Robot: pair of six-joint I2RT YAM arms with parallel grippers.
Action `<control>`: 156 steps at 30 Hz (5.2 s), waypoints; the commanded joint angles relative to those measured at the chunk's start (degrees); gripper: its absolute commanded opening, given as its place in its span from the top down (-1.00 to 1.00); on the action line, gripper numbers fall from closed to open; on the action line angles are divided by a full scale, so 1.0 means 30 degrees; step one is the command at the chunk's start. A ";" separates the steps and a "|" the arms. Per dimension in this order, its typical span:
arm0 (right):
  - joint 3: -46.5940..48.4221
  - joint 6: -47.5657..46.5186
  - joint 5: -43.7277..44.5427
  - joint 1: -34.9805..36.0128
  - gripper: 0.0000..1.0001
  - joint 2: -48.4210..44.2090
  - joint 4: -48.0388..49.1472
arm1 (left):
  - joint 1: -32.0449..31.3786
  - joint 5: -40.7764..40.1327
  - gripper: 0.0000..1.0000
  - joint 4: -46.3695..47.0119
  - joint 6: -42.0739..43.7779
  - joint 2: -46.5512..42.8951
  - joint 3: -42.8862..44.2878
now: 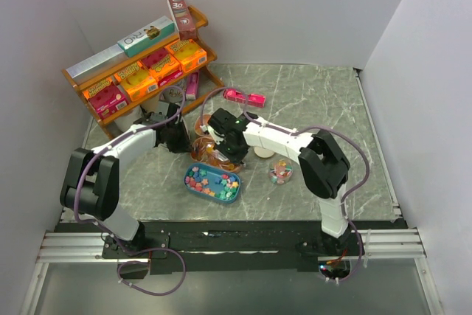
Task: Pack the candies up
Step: Scoop the fake candies from the storage box, then place the fake candies in the packing bottle, then scoop the fake candies from the storage box.
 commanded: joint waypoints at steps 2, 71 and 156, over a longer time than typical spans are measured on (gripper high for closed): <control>-0.0652 -0.0122 0.1045 0.0118 1.00 -0.2188 0.1024 | 0.0076 -0.0264 0.63 -0.0084 0.0059 -0.0335 0.0814; -0.9090 0.8902 -0.1854 -0.3367 1.00 -1.3502 -0.9522 | 0.0046 0.1288 0.55 0.0531 0.0000 0.0807 0.1253; 0.6401 0.0593 -0.3116 -0.8994 1.00 -0.8112 -0.6125 | 0.0046 0.2279 -0.09 0.0090 0.0614 -0.1097 0.5177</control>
